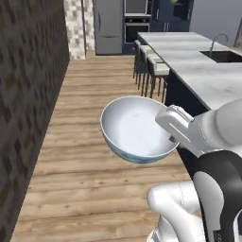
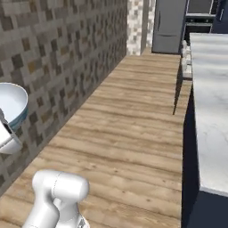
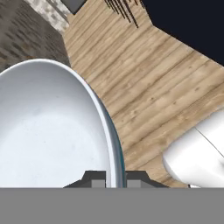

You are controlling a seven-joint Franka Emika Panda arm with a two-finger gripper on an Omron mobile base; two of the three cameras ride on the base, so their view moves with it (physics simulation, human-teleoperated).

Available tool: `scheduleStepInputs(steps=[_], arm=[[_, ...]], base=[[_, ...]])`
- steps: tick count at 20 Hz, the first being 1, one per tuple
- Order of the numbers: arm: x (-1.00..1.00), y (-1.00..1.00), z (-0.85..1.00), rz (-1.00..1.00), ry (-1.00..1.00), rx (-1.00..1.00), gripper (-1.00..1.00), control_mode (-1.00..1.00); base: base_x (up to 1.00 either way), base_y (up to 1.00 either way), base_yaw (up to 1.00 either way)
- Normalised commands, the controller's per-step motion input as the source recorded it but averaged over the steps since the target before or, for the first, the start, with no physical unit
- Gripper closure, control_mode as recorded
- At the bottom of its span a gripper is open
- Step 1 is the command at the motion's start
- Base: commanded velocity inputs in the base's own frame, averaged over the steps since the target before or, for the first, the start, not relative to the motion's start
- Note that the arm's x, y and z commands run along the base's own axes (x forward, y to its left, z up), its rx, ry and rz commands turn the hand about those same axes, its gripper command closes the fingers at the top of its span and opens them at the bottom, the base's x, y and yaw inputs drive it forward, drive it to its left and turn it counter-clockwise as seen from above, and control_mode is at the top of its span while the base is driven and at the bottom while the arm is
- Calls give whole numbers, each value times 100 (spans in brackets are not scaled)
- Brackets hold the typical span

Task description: Pick up the bowls from the cabinet and place each bowl in front of a stool on the dining counter.

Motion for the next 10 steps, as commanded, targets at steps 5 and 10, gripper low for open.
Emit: scheduleStepInputs(steps=[5,10], arm=[[0,0,0,0,0,0,100,100],[0,0,0,0,0,0,100,100]], base=[[100,95,-62],[100,100,-56]])
